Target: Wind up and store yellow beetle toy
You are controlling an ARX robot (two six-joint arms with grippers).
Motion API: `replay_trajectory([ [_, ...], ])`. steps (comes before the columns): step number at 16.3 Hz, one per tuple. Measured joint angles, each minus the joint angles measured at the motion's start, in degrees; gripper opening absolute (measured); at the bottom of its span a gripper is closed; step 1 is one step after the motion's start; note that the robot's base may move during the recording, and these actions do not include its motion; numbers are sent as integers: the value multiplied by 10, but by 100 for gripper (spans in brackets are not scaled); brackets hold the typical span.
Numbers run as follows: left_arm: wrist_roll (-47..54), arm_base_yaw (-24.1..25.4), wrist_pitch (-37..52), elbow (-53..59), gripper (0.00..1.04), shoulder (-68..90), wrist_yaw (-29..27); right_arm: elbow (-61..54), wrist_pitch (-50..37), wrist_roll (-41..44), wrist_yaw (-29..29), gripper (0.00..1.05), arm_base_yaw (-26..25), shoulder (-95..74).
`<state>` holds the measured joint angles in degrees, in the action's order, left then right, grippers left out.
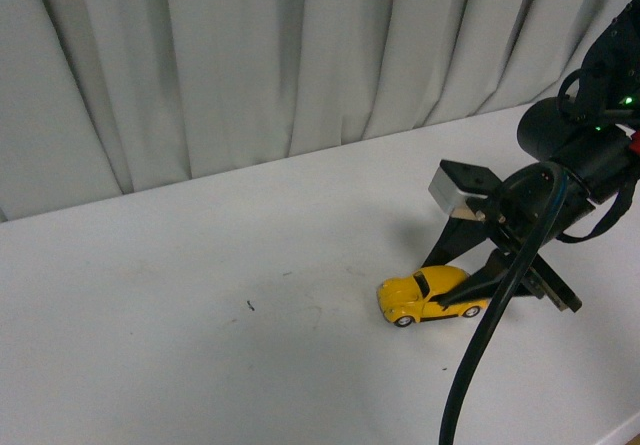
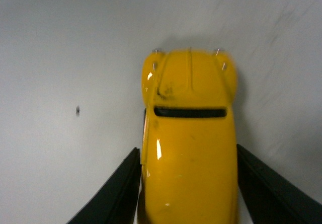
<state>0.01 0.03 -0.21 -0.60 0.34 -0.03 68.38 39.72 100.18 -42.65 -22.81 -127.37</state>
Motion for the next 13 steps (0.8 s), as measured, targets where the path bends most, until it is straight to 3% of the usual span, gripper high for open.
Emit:
replay_trajectory([
  [1, 0, 0, 0, 0, 98, 0, 0, -5, -4, -1, 39, 59, 3, -7],
  [5, 0, 0, 0, 0, 98, 0, 0, -14, -5, 4, 21, 99, 7, -13],
  [13, 0, 0, 0, 0, 98, 0, 0, -14, -12, 7, 21, 98, 11, -13],
])
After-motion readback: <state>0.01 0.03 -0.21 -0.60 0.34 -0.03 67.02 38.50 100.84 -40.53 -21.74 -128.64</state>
